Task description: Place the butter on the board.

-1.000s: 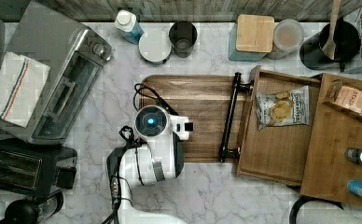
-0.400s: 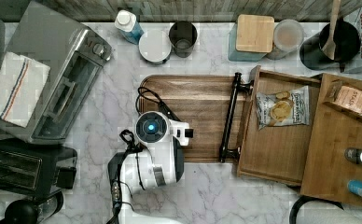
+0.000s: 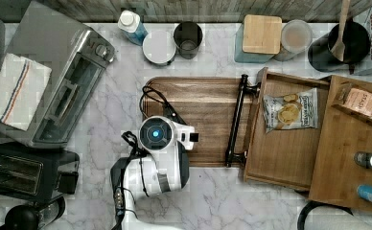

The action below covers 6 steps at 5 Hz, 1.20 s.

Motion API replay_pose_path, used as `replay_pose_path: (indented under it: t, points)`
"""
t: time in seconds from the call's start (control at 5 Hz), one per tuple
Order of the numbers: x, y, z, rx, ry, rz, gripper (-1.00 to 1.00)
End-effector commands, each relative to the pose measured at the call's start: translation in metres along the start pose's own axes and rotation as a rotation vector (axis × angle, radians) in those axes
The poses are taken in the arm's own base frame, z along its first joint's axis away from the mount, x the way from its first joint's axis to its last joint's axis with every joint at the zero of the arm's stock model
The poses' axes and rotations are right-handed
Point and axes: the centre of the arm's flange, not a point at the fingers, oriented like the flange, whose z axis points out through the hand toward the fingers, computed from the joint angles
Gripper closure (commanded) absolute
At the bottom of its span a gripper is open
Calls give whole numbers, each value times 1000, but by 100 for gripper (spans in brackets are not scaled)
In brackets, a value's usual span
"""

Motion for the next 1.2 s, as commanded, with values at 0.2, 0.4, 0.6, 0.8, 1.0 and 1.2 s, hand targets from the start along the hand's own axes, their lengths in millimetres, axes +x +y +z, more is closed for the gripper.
replay_pose_path:
  t: [0.2,0.4,0.6,0.8,1.0,1.2]
  points:
    - [-22,-19,-30,60,-3,8,-100]
    - [-22,-19,-30,59,-3,8,-100]
    - [-22,-19,-30,60,-3,8,-100]
    - [-22,-19,-30,59,-4,8,-100]
    - [-22,-19,-30,59,-4,8,-100]
    - [-22,-19,-30,59,-4,8,-100]
